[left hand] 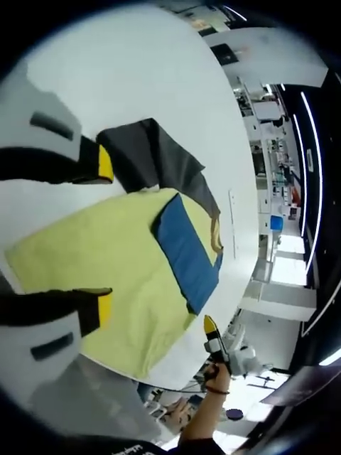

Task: Fold the garment on the visible template until the final outline fits inside the template.

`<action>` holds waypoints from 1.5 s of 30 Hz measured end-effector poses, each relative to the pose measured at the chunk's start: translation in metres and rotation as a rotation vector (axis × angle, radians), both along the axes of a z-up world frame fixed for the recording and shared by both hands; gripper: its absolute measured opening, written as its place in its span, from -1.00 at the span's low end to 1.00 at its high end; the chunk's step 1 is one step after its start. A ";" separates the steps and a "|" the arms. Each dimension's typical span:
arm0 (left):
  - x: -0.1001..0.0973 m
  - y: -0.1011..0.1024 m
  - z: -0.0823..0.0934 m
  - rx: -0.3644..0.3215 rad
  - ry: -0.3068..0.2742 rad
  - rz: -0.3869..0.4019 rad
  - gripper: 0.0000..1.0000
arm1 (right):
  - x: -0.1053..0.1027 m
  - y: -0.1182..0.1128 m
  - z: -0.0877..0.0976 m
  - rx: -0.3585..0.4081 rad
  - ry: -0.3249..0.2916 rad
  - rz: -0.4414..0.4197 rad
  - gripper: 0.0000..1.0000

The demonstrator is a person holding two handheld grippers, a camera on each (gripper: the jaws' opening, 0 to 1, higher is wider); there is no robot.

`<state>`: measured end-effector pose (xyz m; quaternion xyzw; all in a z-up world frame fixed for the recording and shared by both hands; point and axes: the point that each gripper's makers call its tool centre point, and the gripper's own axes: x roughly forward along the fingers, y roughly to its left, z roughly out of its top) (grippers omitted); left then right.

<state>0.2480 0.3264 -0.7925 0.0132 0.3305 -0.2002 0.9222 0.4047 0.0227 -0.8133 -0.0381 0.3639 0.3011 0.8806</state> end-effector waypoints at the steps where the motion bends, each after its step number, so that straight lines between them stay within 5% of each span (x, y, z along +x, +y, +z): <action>1: 0.001 0.000 -0.002 0.001 0.004 0.002 0.06 | -0.001 -0.001 -0.001 -0.001 0.003 -0.001 -0.63; 23: -0.005 0.009 -0.032 0.083 0.082 -0.002 -0.22 | -0.009 0.006 -0.030 0.078 0.074 -0.014 -0.90; 38: -0.015 0.013 -0.056 0.132 0.155 -0.024 -0.42 | -0.007 0.007 -0.034 0.006 0.024 0.001 -1.00; 45: -0.009 0.015 -0.053 0.152 0.122 -0.023 -0.55 | -0.009 0.002 -0.030 -0.059 0.001 0.016 -1.00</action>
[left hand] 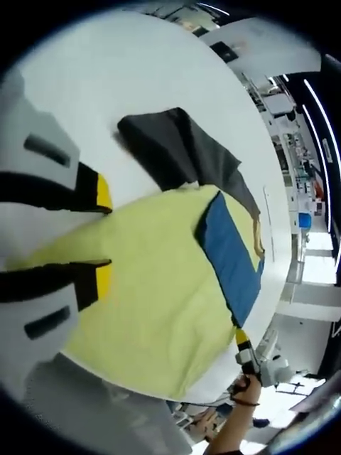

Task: Fold the garment on the visible template until the final outline fits inside the template.

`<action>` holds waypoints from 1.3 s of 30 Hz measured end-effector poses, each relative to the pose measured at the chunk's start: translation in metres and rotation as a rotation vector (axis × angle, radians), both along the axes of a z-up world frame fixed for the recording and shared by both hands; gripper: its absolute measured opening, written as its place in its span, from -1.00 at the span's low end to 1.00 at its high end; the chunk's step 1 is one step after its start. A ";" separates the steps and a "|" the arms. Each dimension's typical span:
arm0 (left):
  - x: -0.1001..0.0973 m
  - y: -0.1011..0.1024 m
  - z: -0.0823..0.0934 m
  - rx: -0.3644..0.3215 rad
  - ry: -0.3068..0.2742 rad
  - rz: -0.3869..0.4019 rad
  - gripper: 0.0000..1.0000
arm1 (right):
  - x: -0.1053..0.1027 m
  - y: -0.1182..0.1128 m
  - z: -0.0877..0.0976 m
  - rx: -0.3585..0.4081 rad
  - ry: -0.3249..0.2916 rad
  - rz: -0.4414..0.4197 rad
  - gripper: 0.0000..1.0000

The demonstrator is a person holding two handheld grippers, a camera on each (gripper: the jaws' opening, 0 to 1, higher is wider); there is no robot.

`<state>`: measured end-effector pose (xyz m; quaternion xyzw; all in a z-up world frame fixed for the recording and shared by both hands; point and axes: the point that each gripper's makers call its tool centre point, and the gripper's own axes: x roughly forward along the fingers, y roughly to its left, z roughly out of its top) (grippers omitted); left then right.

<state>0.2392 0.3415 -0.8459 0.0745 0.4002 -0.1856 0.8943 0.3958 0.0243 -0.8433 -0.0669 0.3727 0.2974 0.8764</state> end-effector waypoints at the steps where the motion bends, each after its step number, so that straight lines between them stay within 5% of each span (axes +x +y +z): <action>1: 0.000 0.000 0.000 0.000 -0.002 0.005 -0.58 | -0.001 -0.001 0.001 -0.011 -0.004 0.000 -1.00; 11: 0.001 0.000 -0.001 -0.013 0.009 0.038 -0.81 | 0.005 -0.011 0.001 -0.057 -0.016 -0.010 -1.00; 29: -0.002 -0.010 -0.002 -0.010 0.024 0.009 -0.67 | 0.015 -0.041 0.000 -0.134 -0.027 -0.014 -1.00; 33: -0.002 -0.011 -0.002 -0.014 0.024 0.012 -0.66 | 0.016 -0.042 -0.001 -0.097 -0.008 -0.025 -1.00; 37: -0.002 -0.013 -0.001 -0.033 0.028 0.022 -0.63 | 0.013 -0.033 0.004 0.027 0.029 -0.086 -0.99; 39: -0.002 -0.013 0.000 -0.042 0.030 0.028 -0.59 | 0.013 -0.037 0.008 0.043 0.017 -0.085 -0.82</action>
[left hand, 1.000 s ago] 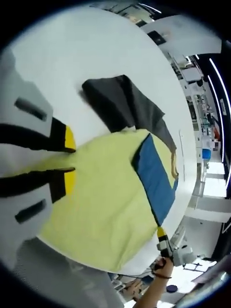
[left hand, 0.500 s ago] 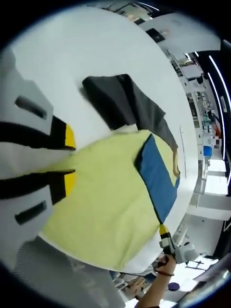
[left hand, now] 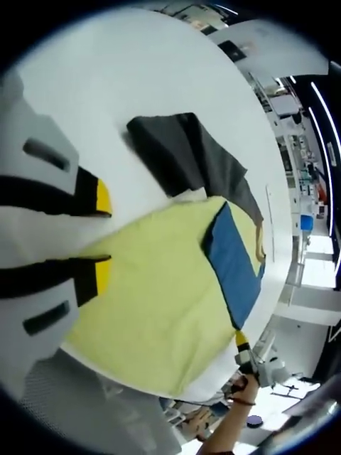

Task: Fold the garment on the visible template until the final outline fits inside the template.

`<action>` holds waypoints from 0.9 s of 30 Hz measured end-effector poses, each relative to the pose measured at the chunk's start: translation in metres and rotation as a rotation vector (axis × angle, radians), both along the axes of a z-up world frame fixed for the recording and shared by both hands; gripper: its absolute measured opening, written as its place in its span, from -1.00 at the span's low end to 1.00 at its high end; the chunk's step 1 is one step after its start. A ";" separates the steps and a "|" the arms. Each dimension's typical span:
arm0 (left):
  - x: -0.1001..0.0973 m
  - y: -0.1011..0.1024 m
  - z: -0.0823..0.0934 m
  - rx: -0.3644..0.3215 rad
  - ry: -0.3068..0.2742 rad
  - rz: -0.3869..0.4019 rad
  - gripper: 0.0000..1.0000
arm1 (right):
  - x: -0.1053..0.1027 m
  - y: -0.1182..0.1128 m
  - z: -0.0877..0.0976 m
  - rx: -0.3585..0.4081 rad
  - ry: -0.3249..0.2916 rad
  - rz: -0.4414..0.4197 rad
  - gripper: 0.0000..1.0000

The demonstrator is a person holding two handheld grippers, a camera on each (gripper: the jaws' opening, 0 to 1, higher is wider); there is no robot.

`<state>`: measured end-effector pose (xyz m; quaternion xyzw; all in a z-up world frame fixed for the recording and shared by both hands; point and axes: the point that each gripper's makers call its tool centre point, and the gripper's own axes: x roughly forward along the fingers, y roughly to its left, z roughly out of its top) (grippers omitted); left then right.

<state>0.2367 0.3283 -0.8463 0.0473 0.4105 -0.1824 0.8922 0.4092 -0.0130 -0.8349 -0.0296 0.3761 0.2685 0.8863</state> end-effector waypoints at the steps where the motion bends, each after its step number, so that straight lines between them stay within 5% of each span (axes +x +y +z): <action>1: 0.000 0.000 0.001 0.000 -0.001 0.002 -0.57 | 0.000 0.000 0.004 0.009 -0.012 0.007 -0.71; 5: 0.002 0.002 0.010 -0.024 -0.038 0.012 -0.50 | -0.007 0.007 0.017 0.052 -0.031 0.039 -0.17; 14: 0.015 0.021 0.039 -0.030 -0.133 0.070 -0.27 | -0.029 0.010 0.045 0.098 -0.051 0.093 0.55; 21: 0.026 0.042 0.051 -0.045 -0.168 0.113 -0.08 | -0.042 0.018 0.066 0.120 -0.075 0.123 0.96; 27: 0.041 0.059 0.058 -0.052 -0.199 0.144 0.05 | -0.052 0.025 0.084 0.139 -0.093 0.161 0.98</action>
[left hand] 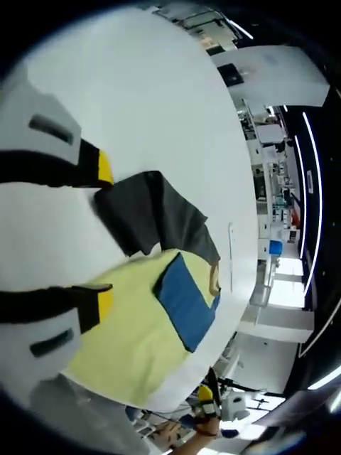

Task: Fold the garment on the visible template until the final outline fits inside the template.

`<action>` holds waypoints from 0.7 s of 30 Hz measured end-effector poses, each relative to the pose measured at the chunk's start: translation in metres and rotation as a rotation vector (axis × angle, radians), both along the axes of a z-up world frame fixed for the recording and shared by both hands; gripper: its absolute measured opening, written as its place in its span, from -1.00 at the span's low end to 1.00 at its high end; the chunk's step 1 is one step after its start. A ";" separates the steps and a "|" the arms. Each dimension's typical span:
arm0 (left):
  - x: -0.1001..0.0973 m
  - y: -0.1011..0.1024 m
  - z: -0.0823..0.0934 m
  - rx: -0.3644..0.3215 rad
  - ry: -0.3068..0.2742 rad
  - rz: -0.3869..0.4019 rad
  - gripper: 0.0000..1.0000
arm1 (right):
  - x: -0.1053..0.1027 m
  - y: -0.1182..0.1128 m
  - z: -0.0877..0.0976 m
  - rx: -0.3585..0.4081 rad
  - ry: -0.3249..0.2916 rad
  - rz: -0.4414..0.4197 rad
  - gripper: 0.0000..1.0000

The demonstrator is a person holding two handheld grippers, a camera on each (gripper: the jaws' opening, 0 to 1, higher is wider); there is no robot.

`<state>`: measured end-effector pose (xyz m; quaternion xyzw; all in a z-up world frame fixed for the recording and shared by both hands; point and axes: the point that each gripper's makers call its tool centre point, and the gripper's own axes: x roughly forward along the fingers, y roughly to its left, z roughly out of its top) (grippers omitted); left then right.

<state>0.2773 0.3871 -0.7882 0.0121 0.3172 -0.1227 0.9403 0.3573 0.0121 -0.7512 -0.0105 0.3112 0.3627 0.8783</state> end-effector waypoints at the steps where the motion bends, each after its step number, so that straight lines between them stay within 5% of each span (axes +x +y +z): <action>1: 0.003 0.004 0.001 -0.002 -0.008 0.005 0.05 | -0.003 0.002 0.003 -0.003 -0.002 0.008 0.98; 10: 0.029 0.032 0.005 -0.004 -0.045 0.055 -0.05 | -0.014 0.005 0.020 0.020 -0.024 0.013 0.98; 21: 0.062 0.063 -0.011 0.046 -0.042 0.098 -0.25 | -0.031 0.006 0.028 -0.008 -0.035 0.071 0.98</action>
